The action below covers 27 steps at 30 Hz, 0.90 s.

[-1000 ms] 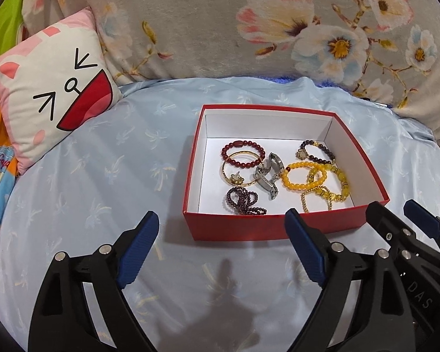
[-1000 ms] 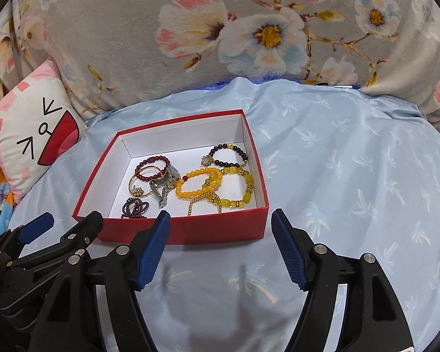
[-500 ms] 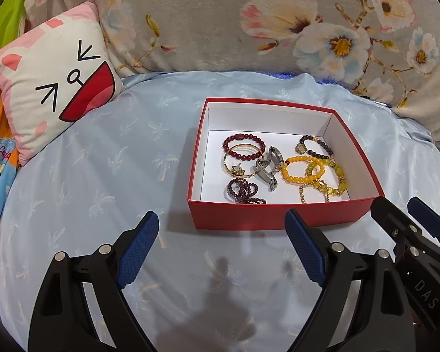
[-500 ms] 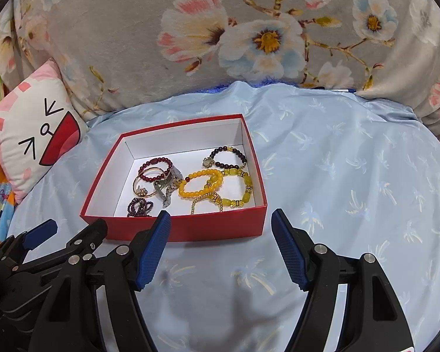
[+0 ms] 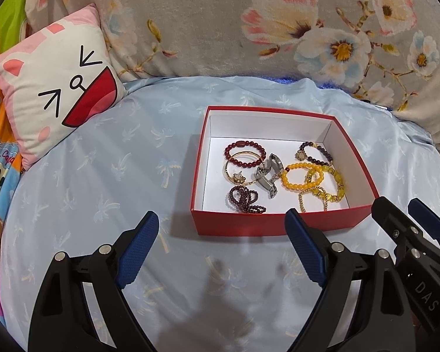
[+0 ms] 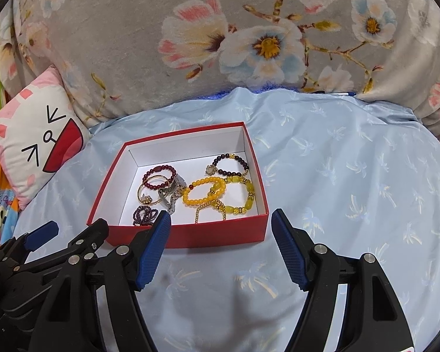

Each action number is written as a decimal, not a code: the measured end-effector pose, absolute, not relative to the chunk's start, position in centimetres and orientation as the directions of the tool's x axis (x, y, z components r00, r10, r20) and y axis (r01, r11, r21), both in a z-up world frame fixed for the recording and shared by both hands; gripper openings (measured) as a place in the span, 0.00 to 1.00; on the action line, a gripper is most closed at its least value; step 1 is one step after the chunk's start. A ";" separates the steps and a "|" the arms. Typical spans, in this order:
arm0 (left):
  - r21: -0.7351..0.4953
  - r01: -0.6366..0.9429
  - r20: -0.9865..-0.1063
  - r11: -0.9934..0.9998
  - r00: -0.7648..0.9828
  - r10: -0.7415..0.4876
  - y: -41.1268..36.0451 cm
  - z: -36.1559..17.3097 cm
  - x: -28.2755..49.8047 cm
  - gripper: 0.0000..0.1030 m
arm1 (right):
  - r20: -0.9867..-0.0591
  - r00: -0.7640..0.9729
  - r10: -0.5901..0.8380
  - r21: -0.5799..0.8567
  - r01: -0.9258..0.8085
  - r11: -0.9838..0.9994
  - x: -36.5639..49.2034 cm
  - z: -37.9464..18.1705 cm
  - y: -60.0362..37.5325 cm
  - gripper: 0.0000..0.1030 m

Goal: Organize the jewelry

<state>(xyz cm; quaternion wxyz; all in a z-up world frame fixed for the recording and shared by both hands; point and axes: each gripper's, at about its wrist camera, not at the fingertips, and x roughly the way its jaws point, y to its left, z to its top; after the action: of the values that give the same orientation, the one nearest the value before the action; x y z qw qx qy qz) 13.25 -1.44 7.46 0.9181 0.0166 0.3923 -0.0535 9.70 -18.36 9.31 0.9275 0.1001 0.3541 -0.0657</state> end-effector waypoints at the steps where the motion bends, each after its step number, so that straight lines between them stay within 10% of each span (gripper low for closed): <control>1: -0.012 0.112 -0.722 0.994 0.686 -0.085 -1.4 7.4 13.3 0.81 | -0.670 0.740 -0.051 0.139 0.193 0.971 9.7 9.3 -18.4 0.66; 27: -0.012 0.095 -0.721 0.995 0.689 -0.074 -0.7 8.0 13.5 0.81 | -0.657 0.749 -0.087 0.112 0.212 0.971 9.8 10.0 -18.6 0.81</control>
<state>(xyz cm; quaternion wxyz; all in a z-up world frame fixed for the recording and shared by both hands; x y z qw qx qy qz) 13.52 -0.72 7.97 0.9190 0.0133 0.3914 -0.0461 9.81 -18.63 9.96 0.9308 0.0901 0.3452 -0.0803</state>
